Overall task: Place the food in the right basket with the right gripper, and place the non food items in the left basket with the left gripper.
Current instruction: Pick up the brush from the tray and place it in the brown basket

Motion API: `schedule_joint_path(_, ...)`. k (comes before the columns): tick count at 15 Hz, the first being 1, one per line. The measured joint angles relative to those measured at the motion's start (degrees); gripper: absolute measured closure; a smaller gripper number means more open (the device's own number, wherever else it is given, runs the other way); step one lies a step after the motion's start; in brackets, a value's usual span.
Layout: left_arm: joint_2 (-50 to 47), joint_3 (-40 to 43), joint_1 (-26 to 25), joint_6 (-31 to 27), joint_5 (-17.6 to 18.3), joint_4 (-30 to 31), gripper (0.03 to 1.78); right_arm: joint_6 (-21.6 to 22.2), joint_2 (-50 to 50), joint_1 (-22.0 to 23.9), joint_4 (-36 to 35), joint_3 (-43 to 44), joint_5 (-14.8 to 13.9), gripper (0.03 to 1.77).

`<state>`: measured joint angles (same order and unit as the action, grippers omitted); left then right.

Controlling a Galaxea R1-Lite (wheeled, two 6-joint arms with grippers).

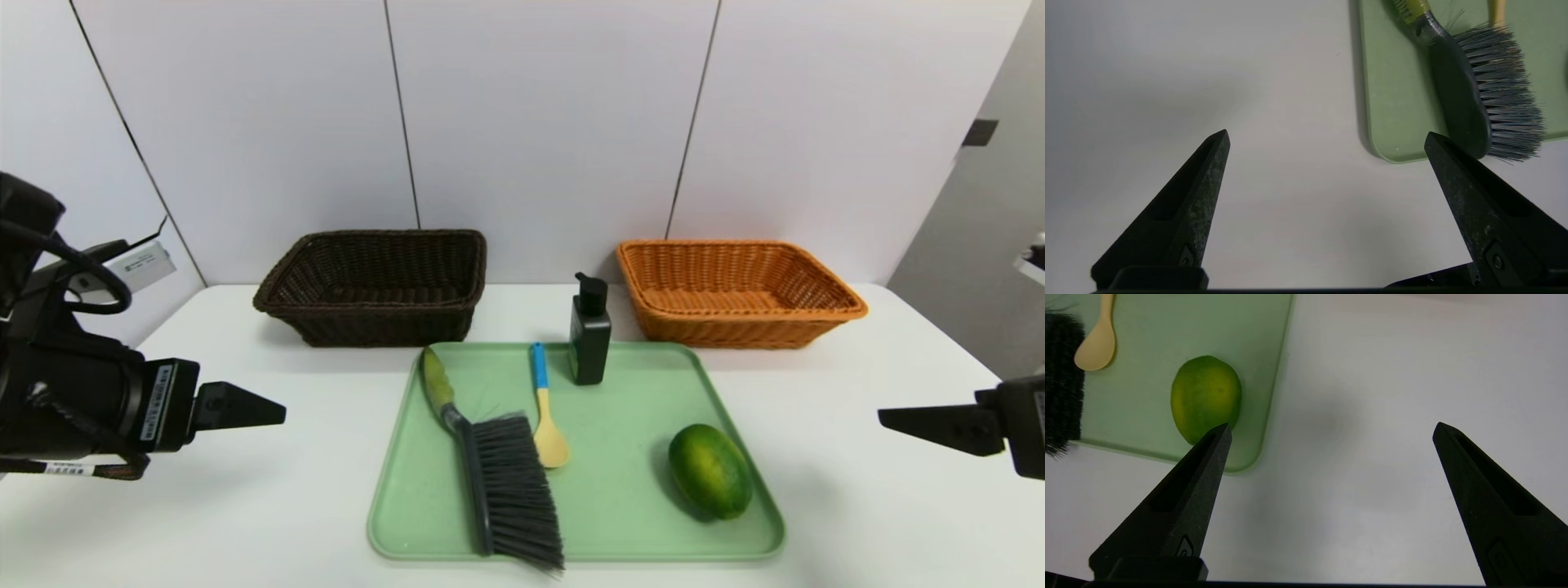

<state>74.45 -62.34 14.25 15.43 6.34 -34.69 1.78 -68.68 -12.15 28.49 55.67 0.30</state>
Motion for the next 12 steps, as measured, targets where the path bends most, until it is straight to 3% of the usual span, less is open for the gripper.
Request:
schedule_joint_path(5,7.9,-13.6,12.4,10.6,-2.6,-8.1,0.12,3.7,-9.5,-8.4,-0.1,7.4,-2.4,0.10)
schedule_joint_path(10,20.1,-23.3,21.3,21.3,-12.6,-10.2,0.12,5.5,-12.7,-11.0,-0.5,8.3,-2.3,0.10)
schedule_joint_path(12,25.2,-29.0,23.4,26.6,-14.3,-12.8,0.12,6.3,-13.0,-11.6,-0.5,8.2,-2.2,0.10)
